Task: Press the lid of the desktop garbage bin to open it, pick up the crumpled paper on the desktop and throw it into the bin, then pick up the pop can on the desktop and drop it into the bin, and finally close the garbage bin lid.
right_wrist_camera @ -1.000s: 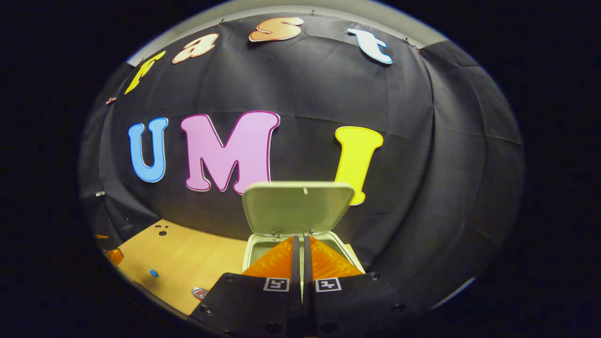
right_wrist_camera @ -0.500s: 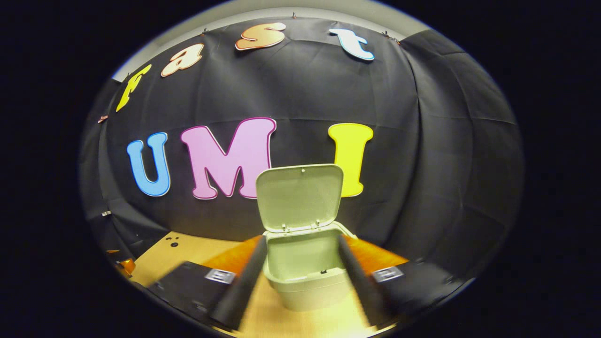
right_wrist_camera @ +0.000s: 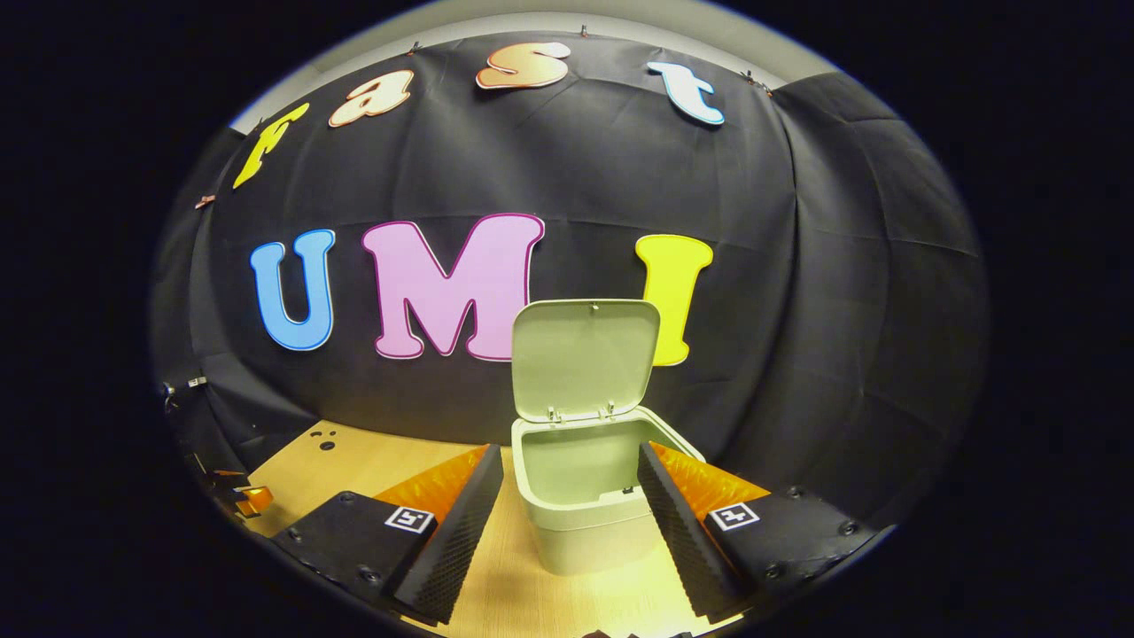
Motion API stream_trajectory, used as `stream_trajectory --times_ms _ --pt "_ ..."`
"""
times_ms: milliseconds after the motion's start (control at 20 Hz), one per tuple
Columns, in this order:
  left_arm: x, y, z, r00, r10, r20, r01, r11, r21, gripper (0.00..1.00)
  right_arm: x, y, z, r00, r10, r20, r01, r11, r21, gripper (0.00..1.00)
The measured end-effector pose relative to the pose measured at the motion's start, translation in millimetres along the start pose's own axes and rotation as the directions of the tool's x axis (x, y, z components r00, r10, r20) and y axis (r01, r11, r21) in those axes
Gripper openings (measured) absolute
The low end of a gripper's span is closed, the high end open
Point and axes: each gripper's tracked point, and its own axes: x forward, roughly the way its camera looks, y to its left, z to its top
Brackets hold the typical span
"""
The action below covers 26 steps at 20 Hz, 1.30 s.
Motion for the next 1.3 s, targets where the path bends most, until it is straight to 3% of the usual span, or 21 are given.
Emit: stream_trajectory --times_ms 450,700,1050,1300 --pt "78 6 -66 0.983 -0.005 -0.182 0.005 1.0 -0.002 0.97 -12 6 -21 0.998 -0.002 -0.063 -0.001 0.999 -0.048 0.98" --pt "110 8 -110 0.958 0.032 -0.285 -0.015 0.998 0.064 0.97 -21 4 -40 0.995 -0.014 -0.104 0.008 0.998 -0.056 0.98" --pt "134 20 -136 0.944 0.061 -0.324 -0.043 0.997 0.063 0.97 -32 4 -61 0.987 -0.02 -0.157 0.014 0.999 -0.039 0.98" --pt "140 8 -137 0.951 0.01 -0.309 0.026 0.993 0.111 0.9 -39 9 -65 0.986 -0.014 -0.166 0.009 0.999 -0.033 0.98"
